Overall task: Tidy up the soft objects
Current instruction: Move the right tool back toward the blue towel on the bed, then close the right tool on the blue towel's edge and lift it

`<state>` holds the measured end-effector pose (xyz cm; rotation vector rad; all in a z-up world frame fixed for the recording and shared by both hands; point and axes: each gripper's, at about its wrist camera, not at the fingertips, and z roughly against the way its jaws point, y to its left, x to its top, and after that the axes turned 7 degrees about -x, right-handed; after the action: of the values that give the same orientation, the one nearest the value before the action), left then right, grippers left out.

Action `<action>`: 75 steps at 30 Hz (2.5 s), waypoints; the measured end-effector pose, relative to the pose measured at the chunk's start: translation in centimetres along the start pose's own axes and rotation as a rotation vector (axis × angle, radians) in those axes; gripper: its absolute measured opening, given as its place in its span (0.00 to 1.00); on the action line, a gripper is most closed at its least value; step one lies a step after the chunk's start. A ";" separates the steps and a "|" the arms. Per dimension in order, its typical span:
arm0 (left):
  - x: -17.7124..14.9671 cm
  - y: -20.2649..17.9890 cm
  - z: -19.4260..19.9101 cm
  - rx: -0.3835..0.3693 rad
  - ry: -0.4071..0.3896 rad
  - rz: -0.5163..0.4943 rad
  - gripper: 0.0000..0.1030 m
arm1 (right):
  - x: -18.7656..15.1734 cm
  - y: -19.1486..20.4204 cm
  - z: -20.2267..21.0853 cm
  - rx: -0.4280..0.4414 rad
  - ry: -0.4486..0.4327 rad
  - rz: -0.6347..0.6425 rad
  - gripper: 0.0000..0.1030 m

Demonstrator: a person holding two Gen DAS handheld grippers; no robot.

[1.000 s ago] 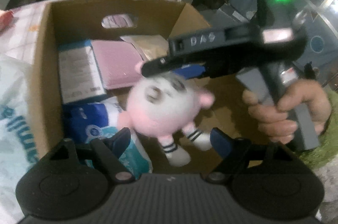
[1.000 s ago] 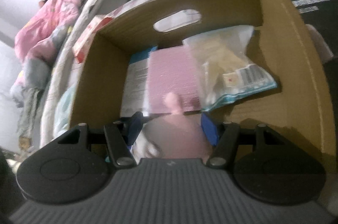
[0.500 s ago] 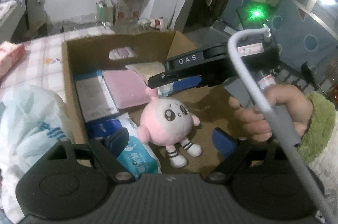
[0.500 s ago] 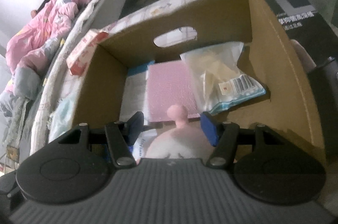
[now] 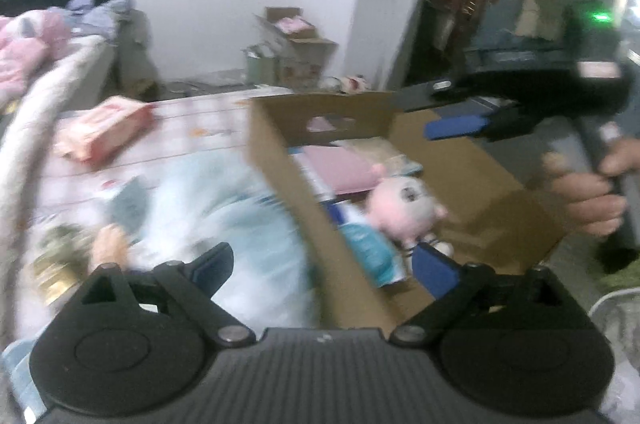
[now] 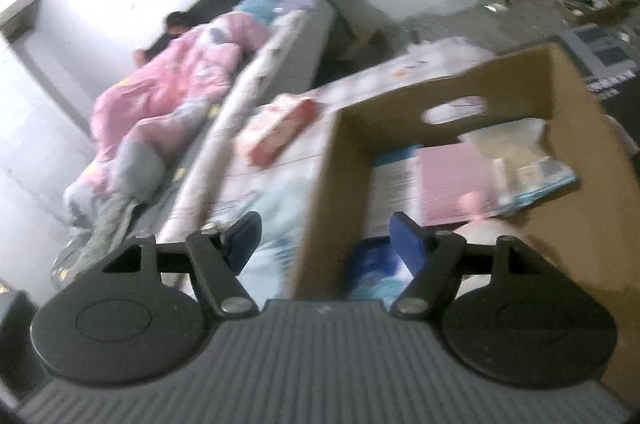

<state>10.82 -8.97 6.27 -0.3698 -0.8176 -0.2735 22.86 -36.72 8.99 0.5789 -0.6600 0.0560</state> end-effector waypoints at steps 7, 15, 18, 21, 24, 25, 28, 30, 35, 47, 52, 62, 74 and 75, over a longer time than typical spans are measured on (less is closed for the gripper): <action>-6.0 5.3 5.6 0.160 -0.036 0.123 0.94 | -4.0 8.0 -1.3 0.136 0.038 0.084 0.69; -11.9 11.1 9.0 0.408 -0.059 0.251 0.85 | -9.9 18.4 -8.9 0.233 0.233 0.246 0.62; -13.4 13.1 9.1 0.451 -0.043 0.305 0.69 | -12.2 21.1 -12.7 0.189 0.313 0.315 0.55; -14.8 14.9 8.9 0.479 -0.021 0.355 0.56 | -14.1 22.8 -16.2 0.107 0.375 0.391 0.50; -15.9 16.6 8.5 0.477 0.009 0.417 0.40 | -15.9 24.0 -18.6 -0.013 0.402 0.474 0.50; -16.1 17.1 8.4 0.467 0.014 0.437 0.40 | -16.2 23.9 -19.2 -0.042 0.409 0.484 0.50; -16.7 18.2 8.0 0.430 0.024 0.473 0.36 | -16.9 23.6 -20.3 -0.100 0.434 0.498 0.50; -17.0 18.4 7.8 0.415 0.021 0.474 0.36 | -17.3 23.4 -21.0 -0.114 0.455 0.491 0.50; -17.2 18.6 7.8 0.369 0.005 0.474 0.35 | -17.8 24.1 -21.2 -0.104 0.450 0.517 0.26; -17.6 16.1 7.1 0.247 0.026 0.416 0.26 | -15.9 23.3 -15.5 0.114 0.399 0.412 0.09; -17.8 15.3 6.8 0.220 0.030 0.381 0.26 | -17.0 25.3 -15.7 0.229 0.428 0.509 0.09; -19.8 17.6 10.4 0.219 -0.009 0.539 0.27 | -17.8 22.8 -22.3 0.330 0.723 0.276 0.13; -17.6 16.2 11.1 0.170 -0.070 0.498 0.37 | -17.5 19.8 -23.4 0.387 0.773 0.000 0.40; -17.4 16.1 10.5 0.193 -0.050 0.487 0.37 | -17.3 19.9 -23.2 0.382 0.758 0.008 0.44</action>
<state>-1.42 11.61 -3.70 -0.3829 -0.7704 0.2685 17.63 -5.60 -6.33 0.8555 0.0947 0.3960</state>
